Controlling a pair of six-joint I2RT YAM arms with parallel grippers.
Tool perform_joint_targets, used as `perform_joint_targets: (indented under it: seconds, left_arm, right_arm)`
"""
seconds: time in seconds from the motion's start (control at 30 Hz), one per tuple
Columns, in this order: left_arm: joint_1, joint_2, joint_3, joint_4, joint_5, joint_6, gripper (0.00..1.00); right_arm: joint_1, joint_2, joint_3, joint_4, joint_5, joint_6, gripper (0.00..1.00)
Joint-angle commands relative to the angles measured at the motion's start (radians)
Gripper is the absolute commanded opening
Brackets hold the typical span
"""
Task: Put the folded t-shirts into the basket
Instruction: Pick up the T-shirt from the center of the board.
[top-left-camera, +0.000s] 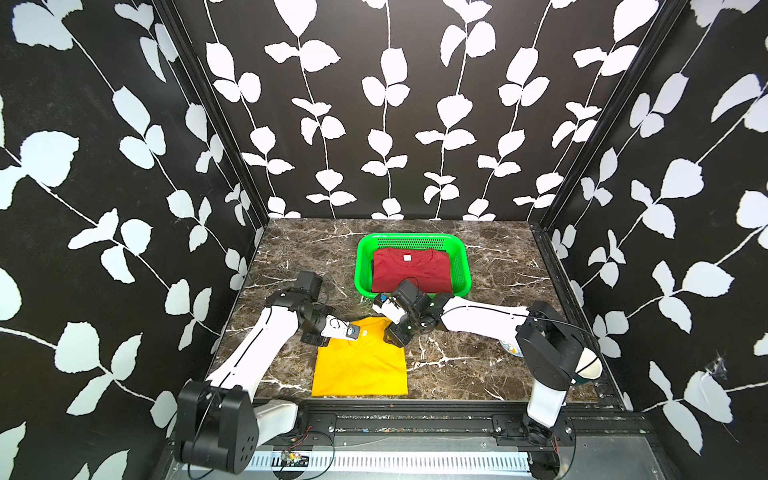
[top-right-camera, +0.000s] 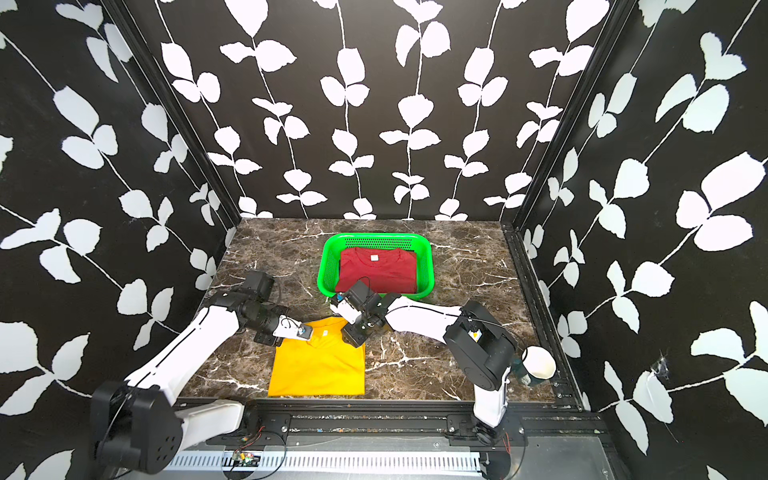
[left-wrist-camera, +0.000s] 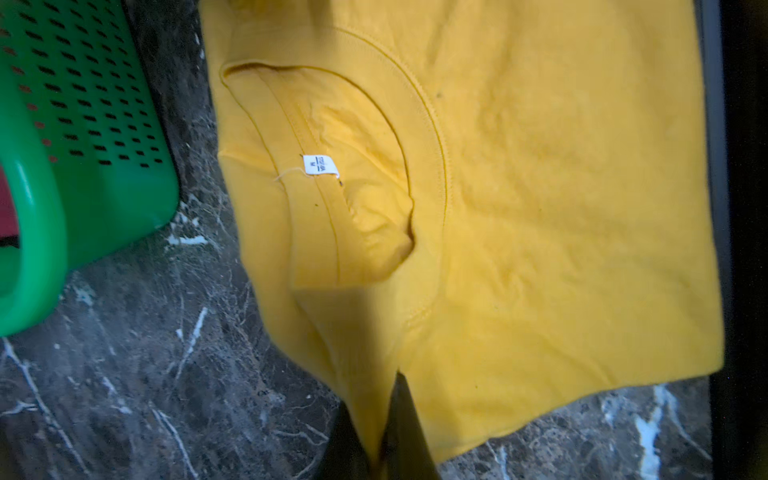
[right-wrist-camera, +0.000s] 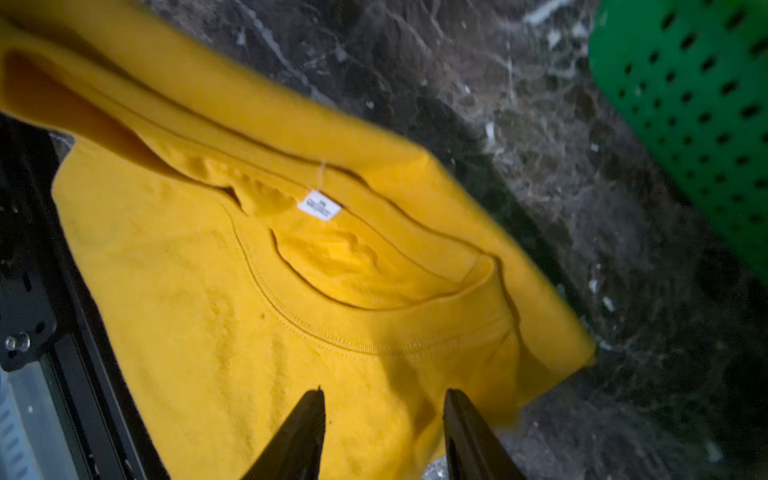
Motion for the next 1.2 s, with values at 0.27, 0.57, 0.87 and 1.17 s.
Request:
perform_joint_targets:
  seconds: [0.27,0.57,0.87,1.17]
  left_arm:
    - [-0.011,-0.052,0.027,-0.101,0.037,0.071,0.0]
    - [-0.013,-0.06,0.071,-0.202,0.08,0.096,0.0]
    - [-0.013,-0.07,0.099,-0.265,0.103,0.131,0.0]
    - [-0.013,-0.076,0.109,-0.283,0.098,0.134,0.0]
  right_arm:
    - [-0.002,-0.071,-0.019,-0.012,0.037,-0.52,0.99]
    - [-0.026,0.052,0.106,-0.101,-0.043,-0.752,0.98]
    - [-0.055,0.077,0.146,-0.101,-0.104,-0.837,0.98]
    - [-0.077,0.11,0.173,-0.17,-0.147,-0.883,0.98]
